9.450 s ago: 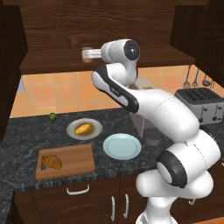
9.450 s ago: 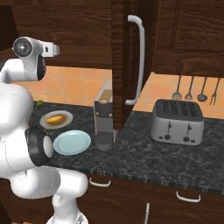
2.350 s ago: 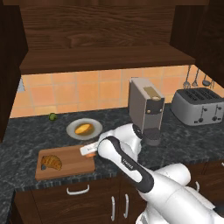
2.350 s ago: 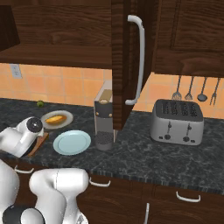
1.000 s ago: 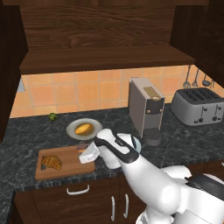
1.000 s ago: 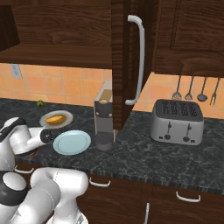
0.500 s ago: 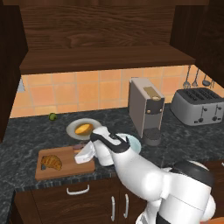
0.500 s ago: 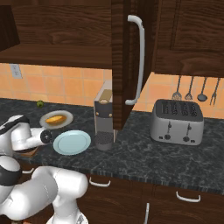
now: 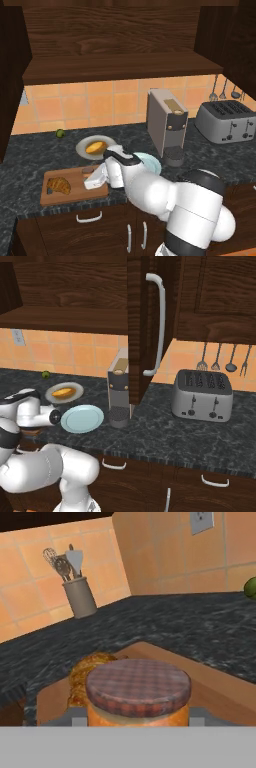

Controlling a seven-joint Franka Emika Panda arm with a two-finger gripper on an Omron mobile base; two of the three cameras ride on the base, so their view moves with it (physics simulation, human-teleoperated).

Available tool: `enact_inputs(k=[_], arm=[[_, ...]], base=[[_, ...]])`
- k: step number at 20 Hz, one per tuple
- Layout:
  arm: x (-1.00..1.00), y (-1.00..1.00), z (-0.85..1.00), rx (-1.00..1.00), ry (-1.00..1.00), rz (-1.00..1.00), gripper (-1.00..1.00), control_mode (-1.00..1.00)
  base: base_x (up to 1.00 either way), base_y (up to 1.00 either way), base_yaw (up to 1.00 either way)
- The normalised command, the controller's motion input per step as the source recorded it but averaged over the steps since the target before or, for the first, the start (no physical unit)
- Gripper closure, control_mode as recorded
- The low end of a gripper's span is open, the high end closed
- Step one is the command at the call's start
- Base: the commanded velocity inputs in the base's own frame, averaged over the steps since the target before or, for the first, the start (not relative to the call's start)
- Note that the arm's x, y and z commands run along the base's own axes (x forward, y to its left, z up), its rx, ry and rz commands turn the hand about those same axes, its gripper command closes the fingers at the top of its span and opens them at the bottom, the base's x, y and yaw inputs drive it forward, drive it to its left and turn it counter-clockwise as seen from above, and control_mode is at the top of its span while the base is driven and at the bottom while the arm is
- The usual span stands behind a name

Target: From the different types of pastries on the counter, select a croissant and place it on the cutting board. Then retrieve a jar of jam from the cabinet and place it alongside the croissant on the cutting board.

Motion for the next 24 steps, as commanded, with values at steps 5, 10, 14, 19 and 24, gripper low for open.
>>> enact_inputs(k=[5, 10, 14, 19, 24], arm=[[0.08, 0.0, -0.21, 0.04, 0.0, 0.03, 1.0, -1.0], [0.12, 0.03, -0.1, 0.02, -0.02, 0.03, 1.0, -1.0], [0.01, 0.11, -0.14, 0.02, -0.01, 0.02, -1.0, -1.0], [0.0, 0.0, -0.01, 0.01, 0.0, 0.01, -1.0, -1.0], [-0.31, 0.0, 0.12, 0.0, 0.0, 0.0, -1.0, -1.0]], base=[[0.0, 0.0, 0.0], [0.0, 0.0, 0.0], [0.0, 0.0, 0.0], [0.0, 0.0, 0.0], [0.0, 0.0, 0.0]])
